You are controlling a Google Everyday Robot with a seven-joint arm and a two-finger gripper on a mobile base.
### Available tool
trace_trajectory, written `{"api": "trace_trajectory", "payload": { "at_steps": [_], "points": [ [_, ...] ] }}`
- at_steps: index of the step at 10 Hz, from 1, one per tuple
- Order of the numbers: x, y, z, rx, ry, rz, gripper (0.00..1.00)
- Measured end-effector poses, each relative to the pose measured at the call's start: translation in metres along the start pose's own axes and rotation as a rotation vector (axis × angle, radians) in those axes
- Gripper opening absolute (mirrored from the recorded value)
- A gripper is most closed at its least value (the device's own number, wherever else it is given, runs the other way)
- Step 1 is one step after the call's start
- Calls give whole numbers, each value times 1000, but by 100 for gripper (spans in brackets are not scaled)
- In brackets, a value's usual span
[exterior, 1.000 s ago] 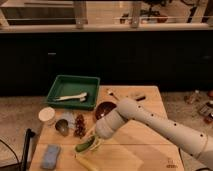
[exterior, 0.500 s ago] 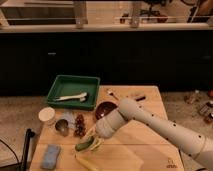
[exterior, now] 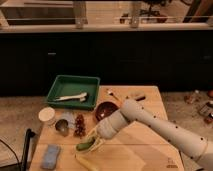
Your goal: Place pepper in plastic cup
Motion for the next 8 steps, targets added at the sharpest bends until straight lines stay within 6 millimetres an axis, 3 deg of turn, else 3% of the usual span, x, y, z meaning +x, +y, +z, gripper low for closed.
{"api": "trace_trajectory", "payload": {
  "at_steps": [3, 8],
  "points": [
    [4, 0, -3, 42, -30, 61, 76],
    [5, -2, 1, 58, -81, 71, 80]
  ]
}}
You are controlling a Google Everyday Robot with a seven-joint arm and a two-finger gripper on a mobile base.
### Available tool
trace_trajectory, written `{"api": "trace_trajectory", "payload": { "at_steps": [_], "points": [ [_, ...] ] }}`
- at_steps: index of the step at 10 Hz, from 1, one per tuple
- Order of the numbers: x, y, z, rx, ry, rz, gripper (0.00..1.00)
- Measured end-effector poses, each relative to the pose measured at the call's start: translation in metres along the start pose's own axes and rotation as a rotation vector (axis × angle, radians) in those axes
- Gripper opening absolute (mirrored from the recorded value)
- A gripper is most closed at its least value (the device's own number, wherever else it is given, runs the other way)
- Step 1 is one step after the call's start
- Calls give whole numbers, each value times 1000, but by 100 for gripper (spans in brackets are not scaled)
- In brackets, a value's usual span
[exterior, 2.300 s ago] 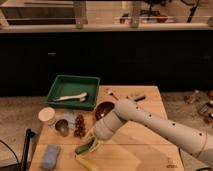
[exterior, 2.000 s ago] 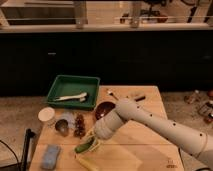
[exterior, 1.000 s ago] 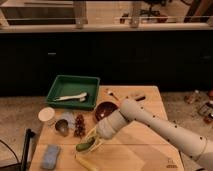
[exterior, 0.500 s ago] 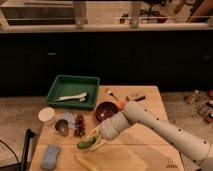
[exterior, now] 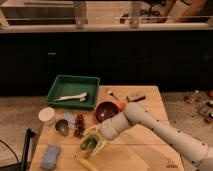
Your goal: Place pepper in plastic cup
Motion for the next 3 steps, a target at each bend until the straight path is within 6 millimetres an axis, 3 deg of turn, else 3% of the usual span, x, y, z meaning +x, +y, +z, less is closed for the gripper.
{"api": "trace_trajectory", "payload": {
  "at_steps": [3],
  "points": [
    [-1, 1, 2, -2, -18, -15, 80]
  ]
}}
